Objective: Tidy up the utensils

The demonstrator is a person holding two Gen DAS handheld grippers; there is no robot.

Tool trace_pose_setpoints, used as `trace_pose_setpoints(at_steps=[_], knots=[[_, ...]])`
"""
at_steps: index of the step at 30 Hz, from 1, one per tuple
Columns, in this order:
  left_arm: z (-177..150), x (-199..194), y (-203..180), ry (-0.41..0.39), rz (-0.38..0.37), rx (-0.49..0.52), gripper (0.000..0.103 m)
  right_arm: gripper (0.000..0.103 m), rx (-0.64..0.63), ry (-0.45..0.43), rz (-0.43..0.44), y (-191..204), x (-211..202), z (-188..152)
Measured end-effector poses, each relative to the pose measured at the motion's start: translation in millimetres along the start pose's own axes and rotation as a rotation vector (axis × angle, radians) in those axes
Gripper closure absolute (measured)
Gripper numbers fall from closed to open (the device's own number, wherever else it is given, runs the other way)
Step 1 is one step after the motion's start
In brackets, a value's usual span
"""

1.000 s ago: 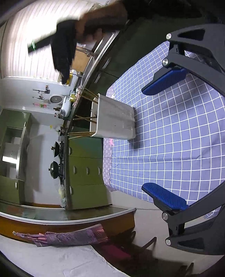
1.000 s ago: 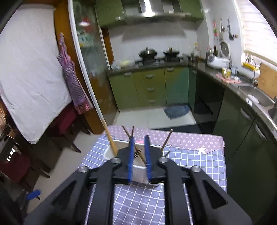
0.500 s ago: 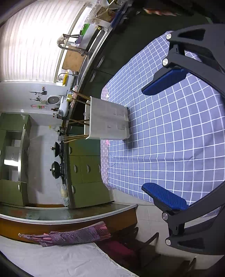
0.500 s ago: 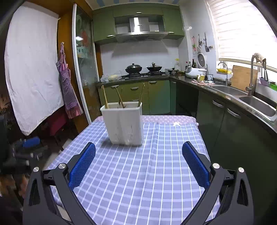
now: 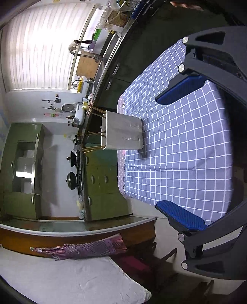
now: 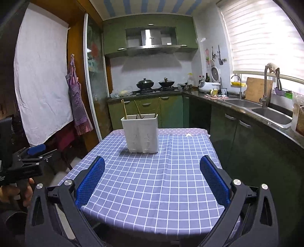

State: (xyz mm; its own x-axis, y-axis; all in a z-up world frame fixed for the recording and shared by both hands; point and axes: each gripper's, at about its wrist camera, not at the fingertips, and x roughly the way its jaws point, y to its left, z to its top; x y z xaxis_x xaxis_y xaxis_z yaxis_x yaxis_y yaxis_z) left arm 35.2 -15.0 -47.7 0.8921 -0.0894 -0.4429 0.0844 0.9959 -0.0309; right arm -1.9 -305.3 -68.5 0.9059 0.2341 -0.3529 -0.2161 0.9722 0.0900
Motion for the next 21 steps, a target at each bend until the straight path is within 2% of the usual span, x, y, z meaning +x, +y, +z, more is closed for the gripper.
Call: trace_pose_setpoints(at_steps=[8, 21], knots=[[-1.0, -20.7, -0.8, -0.027, 0.02, -0.004, 0.007, 0.005, -0.018, -0.034, -0.004, 10.0, -5.2, 3.7], [-4.4, -16.3, -0.2, -0.004, 0.028, -0.012, 0.007, 0.005, -0.041, -0.019, -0.031, 18.4, 1.0, 1.5]])
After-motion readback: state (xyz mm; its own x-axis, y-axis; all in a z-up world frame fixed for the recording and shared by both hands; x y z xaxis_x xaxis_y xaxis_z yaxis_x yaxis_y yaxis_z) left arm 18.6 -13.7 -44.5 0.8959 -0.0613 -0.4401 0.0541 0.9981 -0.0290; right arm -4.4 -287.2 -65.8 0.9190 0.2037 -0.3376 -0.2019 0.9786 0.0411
